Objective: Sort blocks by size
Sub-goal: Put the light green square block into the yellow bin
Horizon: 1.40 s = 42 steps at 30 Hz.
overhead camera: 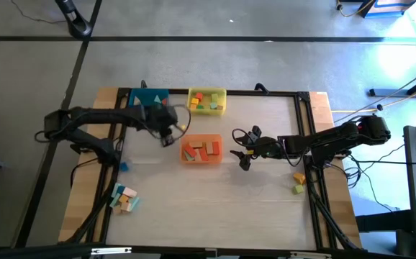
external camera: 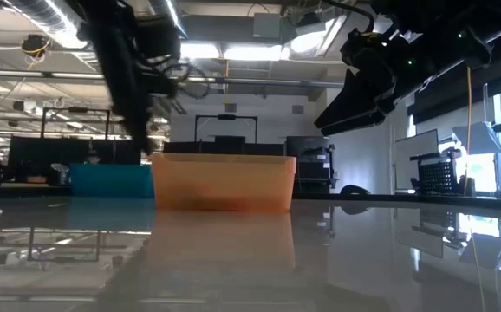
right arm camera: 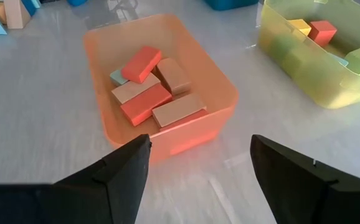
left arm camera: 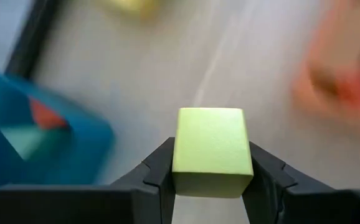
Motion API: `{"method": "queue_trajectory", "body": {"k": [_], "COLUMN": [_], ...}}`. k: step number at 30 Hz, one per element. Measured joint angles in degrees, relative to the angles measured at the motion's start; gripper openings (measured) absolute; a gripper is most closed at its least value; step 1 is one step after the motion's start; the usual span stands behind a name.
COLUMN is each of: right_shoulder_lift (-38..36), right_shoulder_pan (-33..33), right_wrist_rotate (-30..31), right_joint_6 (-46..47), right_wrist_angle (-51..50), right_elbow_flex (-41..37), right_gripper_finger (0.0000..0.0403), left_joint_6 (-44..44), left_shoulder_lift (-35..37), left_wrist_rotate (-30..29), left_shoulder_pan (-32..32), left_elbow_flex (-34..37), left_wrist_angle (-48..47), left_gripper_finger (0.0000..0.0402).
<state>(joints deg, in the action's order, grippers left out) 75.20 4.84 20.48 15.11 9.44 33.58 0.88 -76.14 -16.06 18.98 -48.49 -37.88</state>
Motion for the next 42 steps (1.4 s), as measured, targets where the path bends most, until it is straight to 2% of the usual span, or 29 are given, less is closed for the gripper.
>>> {"method": "queue_trajectory", "body": {"k": [5, 9, 17, 23, 28, 37, 42], "right_shoulder_lift": [0.0, 0.0, 0.0, 0.0, 0.0, 0.0, 0.0], "right_shoulder_pan": [0.0, 0.0, 0.0, 0.0, 0.0, 0.0, 0.0], "right_wrist_rotate": [0.1, 0.4, 0.5, 1.0, 1.0, 1.0, 1.0], "right_joint_6": [-0.2, -0.6, -1.3, -1.9, -2.0, -2.1, -2.1], "right_wrist_angle": [0.0, 0.2, 0.3, 0.6, 0.7, 0.7, 0.7], "right_elbow_flex": [0.0, 0.0, 0.0, 0.0, 0.0, 0.0, 0.0], "right_gripper_finger": [0.0276, 0.0276, 0.0276, 0.0276, 0.0276, 0.0276, 0.0276], "left_joint_6": [-2.5, -2.1, 0.8, 2.0, 1.7, 1.3, -0.4], "left_shoulder_lift": [-1.2, -5.1, -16.9, -23.9, -26.1, -25.8, -21.3], "left_wrist_rotate": [0.4, 2.9, 7.8, 9.7, 9.9, 9.9, 9.9], "left_shoulder_pan": [6.5, 10.5, 15.4, 17.7, 18.3, 18.3, 17.1], "left_elbow_flex": [0.5, 1.5, 1.6, -3.7, -5.6, -6.0, -5.9], "left_wrist_angle": [19.6, 35.5, 55.8, 56.5, 56.6, 54.6, 47.5], "left_gripper_finger": [0.0122, 0.0122, 0.0122, 0.0123, 0.0130, 0.0228, 0.0243]}}
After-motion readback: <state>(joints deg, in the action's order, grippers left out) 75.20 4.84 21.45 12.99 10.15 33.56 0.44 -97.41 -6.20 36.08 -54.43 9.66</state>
